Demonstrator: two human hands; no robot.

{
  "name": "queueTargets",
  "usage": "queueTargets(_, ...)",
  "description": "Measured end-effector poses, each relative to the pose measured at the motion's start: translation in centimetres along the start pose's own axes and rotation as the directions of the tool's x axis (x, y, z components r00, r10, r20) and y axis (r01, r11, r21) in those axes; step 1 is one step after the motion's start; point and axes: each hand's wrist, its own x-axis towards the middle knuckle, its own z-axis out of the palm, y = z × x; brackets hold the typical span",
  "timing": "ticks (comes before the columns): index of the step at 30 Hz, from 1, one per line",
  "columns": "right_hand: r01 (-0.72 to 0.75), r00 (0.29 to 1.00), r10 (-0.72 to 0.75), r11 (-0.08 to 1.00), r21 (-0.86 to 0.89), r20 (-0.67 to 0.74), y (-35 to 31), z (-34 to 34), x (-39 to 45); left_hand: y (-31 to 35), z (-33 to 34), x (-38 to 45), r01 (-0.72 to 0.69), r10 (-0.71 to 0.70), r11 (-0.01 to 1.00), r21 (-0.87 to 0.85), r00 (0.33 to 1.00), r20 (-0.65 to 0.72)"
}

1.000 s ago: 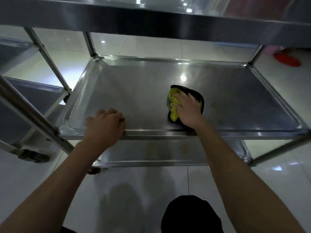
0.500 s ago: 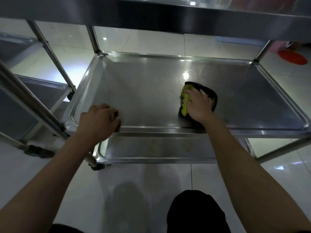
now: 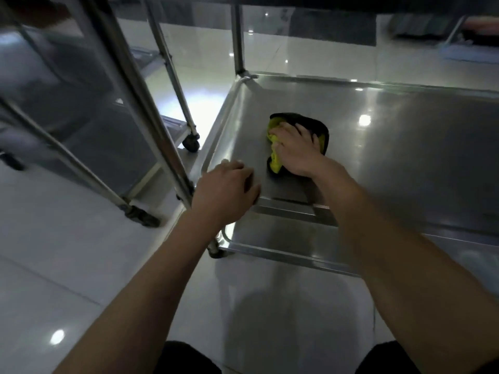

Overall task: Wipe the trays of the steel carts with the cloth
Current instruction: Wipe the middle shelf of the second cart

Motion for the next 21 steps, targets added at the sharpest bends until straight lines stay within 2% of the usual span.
queueTargets(5, 0.125, 0.987, -0.13, 0.99, 0.058, 0.092, -7.3, 2.7, 3.8, -1.7, 1.4, -0.8, 0.033, -0.033, 0.999, -0.001, 0.999, -0.033)
queueTargets(10, 0.227, 0.966, -0.24, 0.966, 0.127, 0.094, -10.9, 3.9, 5.5, -2.2, 1.9, -1.3, 0.068, -0.069, 0.997, -0.026, 0.997, -0.039)
queueTargets(15, 0.248, 0.964, -0.256, 0.964, 0.1, 0.077, -9.4, 3.5, 4.4, -1.7, 1.6, -1.7, 0.088, -0.088, 0.996, 0.011, 0.996, -0.017)
queueTargets(18, 0.174, 0.984, -0.177, 0.983, 0.064, 0.035, -6.1, 2.3, 3.2, -1.4, 1.0, -1.6, 0.044, -0.044, 0.999, 0.024, 0.999, 0.002)
queueTargets(21, 0.109, 0.994, -0.109, 0.994, 0.02, -0.024, -1.3, 0.4, 1.4, -1.1, 0.3, -1.4, 0.061, -0.061, 0.998, 0.024, 0.998, 0.024)
